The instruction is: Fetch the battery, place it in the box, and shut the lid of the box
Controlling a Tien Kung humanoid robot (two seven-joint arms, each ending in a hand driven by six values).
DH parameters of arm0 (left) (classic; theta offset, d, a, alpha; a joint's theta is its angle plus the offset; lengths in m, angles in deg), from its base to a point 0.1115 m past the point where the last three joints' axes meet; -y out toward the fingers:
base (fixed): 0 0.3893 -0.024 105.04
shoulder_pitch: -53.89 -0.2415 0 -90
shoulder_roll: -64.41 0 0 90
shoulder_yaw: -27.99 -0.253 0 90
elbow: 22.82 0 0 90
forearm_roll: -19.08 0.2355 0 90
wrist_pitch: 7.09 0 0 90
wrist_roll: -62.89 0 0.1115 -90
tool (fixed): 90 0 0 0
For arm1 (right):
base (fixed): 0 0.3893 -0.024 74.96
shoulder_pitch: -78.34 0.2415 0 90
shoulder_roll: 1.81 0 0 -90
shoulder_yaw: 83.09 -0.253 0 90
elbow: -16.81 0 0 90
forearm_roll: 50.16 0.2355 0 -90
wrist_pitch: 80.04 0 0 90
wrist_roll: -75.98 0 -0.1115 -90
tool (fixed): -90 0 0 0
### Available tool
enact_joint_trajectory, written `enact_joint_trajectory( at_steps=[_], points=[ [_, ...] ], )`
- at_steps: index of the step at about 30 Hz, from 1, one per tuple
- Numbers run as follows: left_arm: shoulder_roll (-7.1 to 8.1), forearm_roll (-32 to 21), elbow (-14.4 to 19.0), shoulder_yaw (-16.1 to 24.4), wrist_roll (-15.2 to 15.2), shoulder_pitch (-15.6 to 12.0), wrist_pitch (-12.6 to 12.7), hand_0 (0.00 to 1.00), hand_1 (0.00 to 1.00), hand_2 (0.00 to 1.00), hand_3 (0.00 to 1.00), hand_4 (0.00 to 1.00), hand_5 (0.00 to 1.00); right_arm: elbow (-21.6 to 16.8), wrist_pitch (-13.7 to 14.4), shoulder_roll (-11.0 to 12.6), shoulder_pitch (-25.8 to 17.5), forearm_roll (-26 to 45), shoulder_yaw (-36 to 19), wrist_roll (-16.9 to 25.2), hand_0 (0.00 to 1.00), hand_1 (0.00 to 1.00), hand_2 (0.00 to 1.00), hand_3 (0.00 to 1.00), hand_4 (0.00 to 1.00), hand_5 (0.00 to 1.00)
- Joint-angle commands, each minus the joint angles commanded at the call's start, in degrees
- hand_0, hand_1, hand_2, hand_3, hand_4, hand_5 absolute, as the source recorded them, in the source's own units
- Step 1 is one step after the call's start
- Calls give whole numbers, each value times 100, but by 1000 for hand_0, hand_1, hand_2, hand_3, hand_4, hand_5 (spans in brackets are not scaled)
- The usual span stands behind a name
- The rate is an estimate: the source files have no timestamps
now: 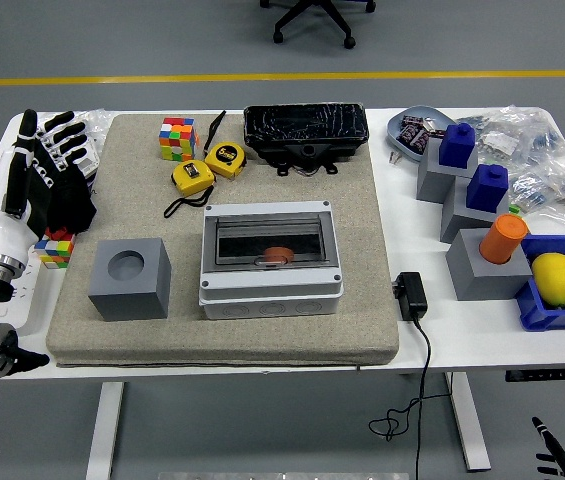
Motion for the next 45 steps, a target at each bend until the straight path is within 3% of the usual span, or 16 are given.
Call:
enact_joint_trajectory(
  at_steps=[45],
  points=[
    [-94, 78, 21, -51, 34, -5, 305, 715, 726, 710, 729, 998, 998, 0, 7, -26, 26, -176, -2, -74, 939, 801, 753, 764, 998, 998]
  ],
)
